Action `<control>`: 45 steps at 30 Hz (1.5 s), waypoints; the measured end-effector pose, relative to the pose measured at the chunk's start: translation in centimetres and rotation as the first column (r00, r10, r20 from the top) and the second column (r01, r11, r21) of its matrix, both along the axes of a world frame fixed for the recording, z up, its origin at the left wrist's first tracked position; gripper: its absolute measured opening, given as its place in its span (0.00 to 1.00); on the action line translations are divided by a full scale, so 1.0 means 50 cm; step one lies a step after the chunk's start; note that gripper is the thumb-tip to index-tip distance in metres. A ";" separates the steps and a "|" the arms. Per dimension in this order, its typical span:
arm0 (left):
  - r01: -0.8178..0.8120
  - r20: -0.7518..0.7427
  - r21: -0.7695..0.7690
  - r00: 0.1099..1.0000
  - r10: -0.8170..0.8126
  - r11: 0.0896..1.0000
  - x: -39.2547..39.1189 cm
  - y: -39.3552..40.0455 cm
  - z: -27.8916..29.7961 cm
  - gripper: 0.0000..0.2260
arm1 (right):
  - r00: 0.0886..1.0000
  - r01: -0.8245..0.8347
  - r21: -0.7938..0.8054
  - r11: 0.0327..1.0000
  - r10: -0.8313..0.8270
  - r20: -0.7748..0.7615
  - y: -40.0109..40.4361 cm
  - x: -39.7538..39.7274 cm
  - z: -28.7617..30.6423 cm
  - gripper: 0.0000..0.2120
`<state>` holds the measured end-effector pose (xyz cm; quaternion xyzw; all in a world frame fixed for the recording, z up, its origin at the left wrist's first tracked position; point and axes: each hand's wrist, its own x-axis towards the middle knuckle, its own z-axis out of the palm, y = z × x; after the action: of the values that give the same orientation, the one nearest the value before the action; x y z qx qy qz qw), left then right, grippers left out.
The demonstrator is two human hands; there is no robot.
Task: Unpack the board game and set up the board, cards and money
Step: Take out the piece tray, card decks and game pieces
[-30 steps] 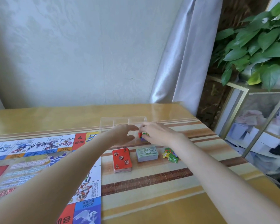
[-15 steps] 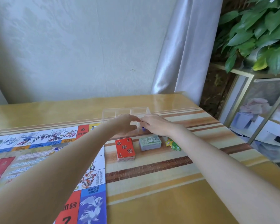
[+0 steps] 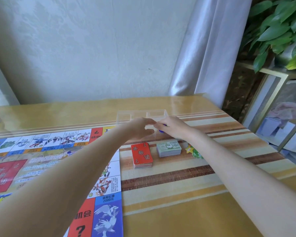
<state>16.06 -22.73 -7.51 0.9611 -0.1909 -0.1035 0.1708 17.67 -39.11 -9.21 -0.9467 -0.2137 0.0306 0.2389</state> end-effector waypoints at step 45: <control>0.041 0.015 -0.143 0.999 -0.040 0.989 0.008 0.009 -0.017 0.17 | 0.895 0.420 0.191 0.887 -0.371 -0.246 -0.117 -0.046 0.022 0.09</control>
<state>16.44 -22.26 -8.36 0.9428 -0.2184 -0.0871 0.2362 15.37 -44.94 -8.09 -0.9264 0.0080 0.0515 0.3730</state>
